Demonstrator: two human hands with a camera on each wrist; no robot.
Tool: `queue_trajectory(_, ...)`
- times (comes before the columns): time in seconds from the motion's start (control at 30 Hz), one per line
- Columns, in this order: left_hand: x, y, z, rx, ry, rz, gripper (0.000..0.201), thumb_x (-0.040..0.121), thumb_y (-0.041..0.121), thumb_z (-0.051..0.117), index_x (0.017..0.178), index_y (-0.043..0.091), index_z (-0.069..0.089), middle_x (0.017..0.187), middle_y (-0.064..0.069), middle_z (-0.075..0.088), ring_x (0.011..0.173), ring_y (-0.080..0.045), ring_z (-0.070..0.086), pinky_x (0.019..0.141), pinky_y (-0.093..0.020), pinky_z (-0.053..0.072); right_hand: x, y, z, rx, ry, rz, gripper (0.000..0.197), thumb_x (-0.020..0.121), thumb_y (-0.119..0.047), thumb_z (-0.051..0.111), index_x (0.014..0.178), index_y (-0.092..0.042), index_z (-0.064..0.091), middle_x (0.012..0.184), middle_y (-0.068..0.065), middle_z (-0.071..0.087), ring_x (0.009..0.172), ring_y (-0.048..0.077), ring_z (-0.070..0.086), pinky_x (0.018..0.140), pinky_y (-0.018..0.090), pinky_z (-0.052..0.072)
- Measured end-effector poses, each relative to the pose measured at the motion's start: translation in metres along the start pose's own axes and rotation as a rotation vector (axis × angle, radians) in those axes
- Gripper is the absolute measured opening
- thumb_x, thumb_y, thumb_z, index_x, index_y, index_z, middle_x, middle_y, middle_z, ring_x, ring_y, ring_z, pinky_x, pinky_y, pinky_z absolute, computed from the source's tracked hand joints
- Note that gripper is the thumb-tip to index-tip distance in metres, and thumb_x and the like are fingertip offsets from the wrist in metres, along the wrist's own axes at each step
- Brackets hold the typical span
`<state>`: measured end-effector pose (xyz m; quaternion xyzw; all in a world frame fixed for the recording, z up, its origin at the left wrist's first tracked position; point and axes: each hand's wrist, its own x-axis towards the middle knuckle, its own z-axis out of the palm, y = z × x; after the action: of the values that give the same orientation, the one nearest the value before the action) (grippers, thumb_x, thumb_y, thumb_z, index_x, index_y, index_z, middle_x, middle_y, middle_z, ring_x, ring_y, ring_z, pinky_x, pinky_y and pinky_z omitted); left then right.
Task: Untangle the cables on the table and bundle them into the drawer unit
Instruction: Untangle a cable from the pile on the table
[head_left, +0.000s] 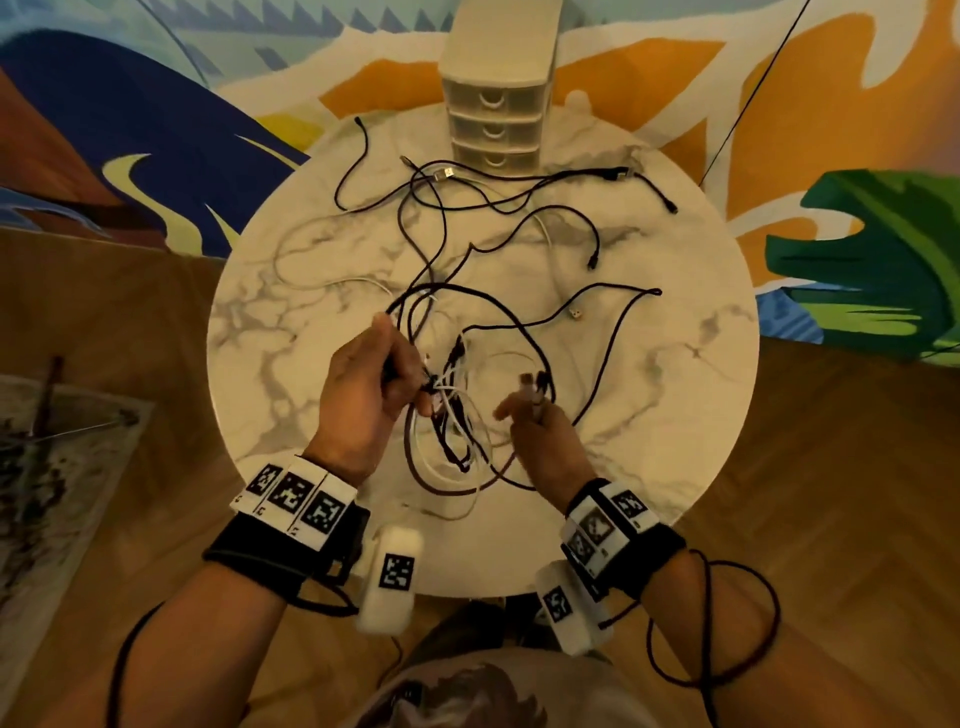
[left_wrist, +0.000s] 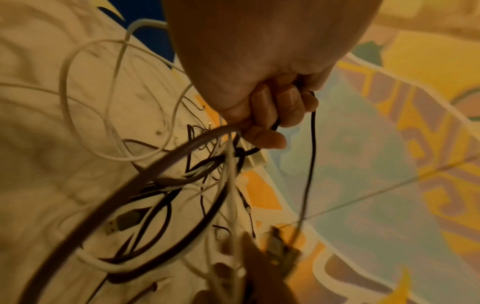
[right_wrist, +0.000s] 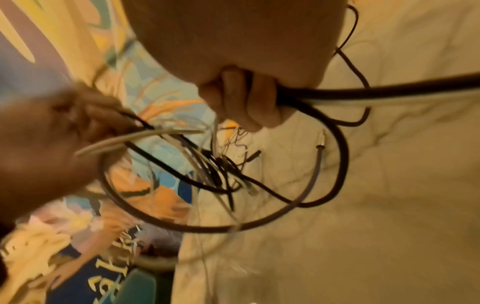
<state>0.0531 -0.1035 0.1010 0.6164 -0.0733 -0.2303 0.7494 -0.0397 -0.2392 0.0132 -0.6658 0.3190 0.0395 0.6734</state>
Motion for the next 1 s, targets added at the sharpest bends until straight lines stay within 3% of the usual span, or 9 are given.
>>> queue_trajectory(0.07, 0.001, -0.005, -0.009, -0.077, 0.043, -0.054, 0.05, 0.1, 0.036, 0.032, 0.057, 0.015, 0.046, 0.046, -0.001, 0.024, 0.044, -0.016, 0.025, 0.046, -0.026, 0.042, -0.01, -0.01, -0.002, 0.054, -0.003, -0.07, 0.037, 0.097, -0.041, 0.042, 0.066, -0.023, 0.055, 0.059, -0.01, 0.044, 0.054, 0.009, 0.037, 0.056, 0.027, 0.031)
queue_trajectory(0.17, 0.0, -0.014, -0.011, -0.118, 0.084, -0.116, 0.049, 0.101, 0.036, 0.03, 0.059, 0.013, 0.043, 0.046, 0.0, 0.025, 0.043, -0.015, 0.023, 0.045, -0.024, 0.041, -0.029, -0.035, 0.006, -0.182, -0.289, -0.115, 0.037, 0.098, -0.045, 0.04, 0.082, -0.019, 0.062, 0.055, -0.013, 0.043, 0.047, 0.003, 0.04, 0.053, 0.018, 0.033)
queue_trajectory(0.27, -0.002, -0.02, -0.007, -0.103, 0.056, -0.109, 0.047, 0.102, 0.034, 0.029, 0.062, 0.01, 0.038, 0.048, -0.003, 0.029, 0.043, -0.016, 0.023, 0.046, -0.025, 0.04, -0.033, -0.041, 0.016, -0.375, -0.442, -0.12, 0.045, 0.098, -0.044, 0.041, 0.092, -0.005, 0.062, 0.06, 0.0, 0.047, 0.053, 0.009, 0.041, 0.057, 0.024, 0.034)
queue_trajectory(0.33, -0.002, -0.022, -0.009, -0.087, 0.036, -0.1, 0.048, 0.101, 0.035, 0.03, 0.061, 0.011, 0.039, 0.049, -0.003, 0.031, 0.042, -0.017, 0.025, 0.048, -0.028, 0.039, -0.033, -0.041, 0.016, -0.335, -0.482, -0.115, 0.038, 0.099, -0.039, 0.041, 0.098, -0.011, 0.067, 0.077, 0.011, 0.058, 0.064, 0.011, 0.047, 0.064, 0.024, 0.037)
queue_trajectory(0.4, -0.004, -0.025, -0.011, -0.051, 0.026, -0.093, 0.049, 0.101, 0.035, 0.03, 0.059, 0.013, 0.041, 0.049, -0.004, 0.033, 0.043, -0.018, 0.025, 0.049, -0.031, 0.032, -0.037, -0.043, 0.016, -0.382, -0.476, -0.113, 0.034, 0.098, -0.039, 0.042, 0.1, -0.014, 0.065, 0.09, 0.012, 0.064, 0.072, 0.017, 0.054, 0.066, 0.025, 0.039)
queue_trajectory(0.47, -0.005, -0.027, -0.009, -0.029, 0.034, -0.092, 0.05, 0.101, 0.036, 0.03, 0.058, 0.013, 0.041, 0.048, -0.002, 0.036, 0.045, -0.018, 0.023, 0.049, -0.031, 0.025, -0.039, -0.041, 0.019, -0.57, -0.398, -0.18, 0.031, 0.097, -0.044, 0.042, 0.102, -0.017, 0.055, 0.085, 0.008, 0.065, 0.073, 0.021, 0.058, 0.065, 0.03, 0.042)
queue_trajectory(0.57, -0.008, -0.027, -0.004, -0.034, 0.059, -0.108, 0.048, 0.101, 0.034, 0.03, 0.06, 0.009, 0.038, 0.048, -0.002, 0.038, 0.047, -0.017, 0.026, 0.049, -0.022, 0.036, -0.041, -0.037, 0.024, -0.888, -0.203, -0.365, 0.029, 0.097, -0.042, 0.04, 0.109, -0.016, 0.044, 0.078, 0.004, 0.06, 0.069, 0.027, 0.057, 0.059, 0.036, 0.042)
queue_trajectory(0.8, -0.013, -0.031, 0.004, -0.083, 0.062, -0.125, 0.048, 0.101, 0.032, 0.03, 0.06, 0.009, 0.038, 0.049, -0.005, 0.035, 0.046, -0.021, 0.034, 0.053, -0.028, 0.04, -0.038, -0.034, 0.019, -0.974, -0.265, -0.404, 0.036, 0.096, -0.029, 0.043, 0.132, -0.023, 0.045, 0.091, 0.011, 0.065, 0.08, 0.031, 0.061, 0.062, 0.032, 0.039)
queue_trajectory(1.0, 0.009, -0.043, -0.027, 0.064, 0.216, -0.023, 0.05, 0.102, 0.032, 0.036, 0.054, 0.016, 0.037, 0.046, 0.001, 0.032, 0.043, -0.014, 0.026, 0.055, -0.033, 0.038, -0.044, -0.033, -0.011, -0.858, -0.233, -0.402, 0.03, 0.097, -0.028, 0.047, 0.126, -0.025, 0.054, 0.073, 0.004, 0.06, 0.067, 0.024, 0.055, 0.06, 0.029, 0.037)
